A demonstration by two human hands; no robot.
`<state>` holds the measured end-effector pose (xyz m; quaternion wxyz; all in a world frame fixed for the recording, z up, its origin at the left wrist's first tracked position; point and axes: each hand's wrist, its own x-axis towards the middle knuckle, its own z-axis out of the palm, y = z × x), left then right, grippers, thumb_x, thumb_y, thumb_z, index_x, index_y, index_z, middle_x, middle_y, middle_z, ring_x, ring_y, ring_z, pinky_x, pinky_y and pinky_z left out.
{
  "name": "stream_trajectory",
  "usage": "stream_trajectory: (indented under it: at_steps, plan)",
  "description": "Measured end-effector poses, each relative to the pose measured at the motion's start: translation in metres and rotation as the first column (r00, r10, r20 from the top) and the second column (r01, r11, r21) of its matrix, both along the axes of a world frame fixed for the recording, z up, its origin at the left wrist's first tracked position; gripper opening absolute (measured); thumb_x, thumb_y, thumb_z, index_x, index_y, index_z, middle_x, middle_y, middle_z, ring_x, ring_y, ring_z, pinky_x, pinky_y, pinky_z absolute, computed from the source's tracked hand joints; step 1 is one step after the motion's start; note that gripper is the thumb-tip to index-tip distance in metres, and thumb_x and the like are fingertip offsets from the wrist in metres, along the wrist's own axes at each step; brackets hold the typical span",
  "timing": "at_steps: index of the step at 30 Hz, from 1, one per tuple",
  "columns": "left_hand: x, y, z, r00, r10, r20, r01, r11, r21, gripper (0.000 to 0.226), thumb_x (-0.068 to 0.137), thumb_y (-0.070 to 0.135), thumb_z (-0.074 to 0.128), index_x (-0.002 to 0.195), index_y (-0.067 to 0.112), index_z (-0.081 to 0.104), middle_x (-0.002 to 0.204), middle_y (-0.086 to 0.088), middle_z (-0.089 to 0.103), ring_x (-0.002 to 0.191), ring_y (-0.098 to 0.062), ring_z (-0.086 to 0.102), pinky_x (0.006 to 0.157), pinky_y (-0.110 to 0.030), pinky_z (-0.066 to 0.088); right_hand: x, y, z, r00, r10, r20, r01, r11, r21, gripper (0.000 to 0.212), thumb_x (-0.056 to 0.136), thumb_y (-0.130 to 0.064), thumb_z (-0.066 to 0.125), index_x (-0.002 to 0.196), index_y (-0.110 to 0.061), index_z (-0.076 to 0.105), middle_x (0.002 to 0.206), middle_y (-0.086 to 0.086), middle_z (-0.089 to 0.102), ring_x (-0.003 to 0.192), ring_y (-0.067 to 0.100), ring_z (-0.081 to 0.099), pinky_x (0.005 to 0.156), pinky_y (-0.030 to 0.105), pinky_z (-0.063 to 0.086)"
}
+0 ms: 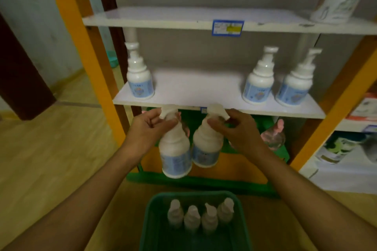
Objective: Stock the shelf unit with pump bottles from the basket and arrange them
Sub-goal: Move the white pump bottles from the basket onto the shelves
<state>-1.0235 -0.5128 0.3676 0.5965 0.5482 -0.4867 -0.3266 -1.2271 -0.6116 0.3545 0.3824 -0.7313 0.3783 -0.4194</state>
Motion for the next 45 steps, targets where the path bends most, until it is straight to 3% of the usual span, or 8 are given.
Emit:
stream_trajectory:
  at_steps: [5, 12, 18, 23, 31, 36, 41, 45]
  plan:
    - [0.000, -0.006, 0.011, 0.995, 0.080, -0.055, -0.083, 0.995, -0.051, 0.017, 0.078, 0.010, 0.068, 0.094, 0.017, 0.069, 0.082, 0.005, 0.076, 0.078, -0.010, 0.071, 0.064, -0.017, 0.056, 0.008, -0.008, 0.016, 0.996, -0.011, -0.092, 0.003, 0.997, -0.078, 0.020, 0.078, -0.035, 0.072, 0.083, -0.016, 0.069, 0.084, 0.010, 0.069, 0.080, 0.025, 0.065, 0.075, 0.049, 0.053]
    - [0.008, -0.013, 0.020, 0.992, 0.121, -0.026, -0.122, 0.991, -0.046, 0.048, 0.062, 0.033, 0.071, 0.106, 0.013, 0.069, 0.096, -0.010, 0.074, 0.091, -0.023, 0.070, 0.081, -0.034, 0.058, 0.019, -0.038, 0.057, 0.999, -0.042, -0.022, 0.039, 0.990, -0.135, 0.026, 0.078, -0.035, 0.070, 0.094, -0.014, 0.069, 0.082, 0.006, 0.070, 0.076, 0.021, 0.065, 0.074, 0.048, 0.055]
    - [0.005, -0.020, 0.025, 0.997, 0.080, 0.018, -0.079, 0.996, -0.048, 0.015, 0.082, 0.016, 0.064, 0.095, 0.021, 0.068, 0.077, 0.016, 0.075, 0.075, 0.002, 0.069, 0.061, -0.009, 0.051, 0.034, -0.097, 0.084, 0.995, -0.093, 0.045, 0.097, 0.991, -0.095, 0.036, 0.077, -0.028, 0.074, 0.110, -0.017, 0.067, 0.098, 0.005, 0.073, 0.093, 0.020, 0.068, 0.089, 0.047, 0.054]
    - [0.006, -0.028, 0.021, 0.992, 0.084, 0.097, -0.083, 0.996, -0.014, 0.029, 0.070, 0.040, 0.062, 0.094, 0.027, 0.069, 0.089, 0.002, 0.074, 0.084, -0.004, 0.068, 0.070, -0.018, 0.054, 0.037, -0.126, 0.082, 0.983, -0.182, -0.010, 0.180, 0.978, -0.101, 0.028, 0.080, -0.027, 0.071, 0.106, -0.015, 0.068, 0.089, 0.002, 0.069, 0.085, 0.019, 0.063, 0.085, 0.040, 0.051]
    - [0.007, -0.038, 0.020, 0.990, 0.081, 0.115, -0.084, 0.996, 0.020, 0.020, 0.082, 0.022, 0.063, 0.102, 0.025, 0.068, 0.091, -0.001, 0.074, 0.083, -0.004, 0.069, 0.069, -0.015, 0.055, 0.035, -0.147, 0.088, 0.974, -0.209, -0.085, 0.199, 0.974, -0.112, 0.028, 0.081, -0.028, 0.069, 0.106, -0.016, 0.067, 0.090, 0.008, 0.070, 0.086, 0.023, 0.065, 0.082, 0.039, 0.051]
    - [0.003, -0.040, 0.020, 0.991, 0.080, 0.103, -0.084, 0.996, 0.035, 0.023, 0.084, 0.021, 0.063, 0.106, 0.024, 0.068, 0.090, 0.003, 0.074, 0.085, -0.004, 0.069, 0.069, -0.016, 0.052, 0.029, -0.151, 0.083, 0.978, -0.186, -0.097, 0.175, 0.979, -0.107, 0.033, 0.081, -0.031, 0.069, 0.110, -0.017, 0.065, 0.077, -0.002, 0.064, 0.077, 0.018, 0.060, 0.082, 0.039, 0.051]
    - [-0.008, -0.039, 0.030, 0.996, 0.051, 0.077, -0.052, 0.999, 0.011, 0.022, 0.085, 0.012, 0.062, 0.106, 0.013, 0.068, 0.088, -0.005, 0.074, 0.075, -0.003, 0.070, 0.060, -0.009, 0.050, 0.023, -0.141, 0.084, 0.977, -0.155, -0.143, 0.139, 0.984, -0.111, 0.071, 0.078, -0.037, 0.072, 0.138, -0.019, 0.040, 0.125, 0.002, 0.058, 0.107, 0.015, 0.056, 0.093, 0.030, 0.047]
    - [-0.011, -0.039, 0.043, 0.999, 0.049, 0.003, -0.049, 0.999, -0.013, 0.025, 0.082, 0.008, 0.065, 0.107, 0.013, 0.067, 0.080, 0.007, 0.075, 0.074, -0.002, 0.070, 0.059, -0.009, 0.051, 0.007, -0.120, 0.085, 0.988, -0.151, 0.016, 0.151, 0.985, -0.085, 0.070, 0.077, -0.030, 0.075, 0.136, -0.019, 0.039, 0.131, -0.002, 0.053, 0.105, 0.017, 0.059, 0.090, 0.029, 0.048]
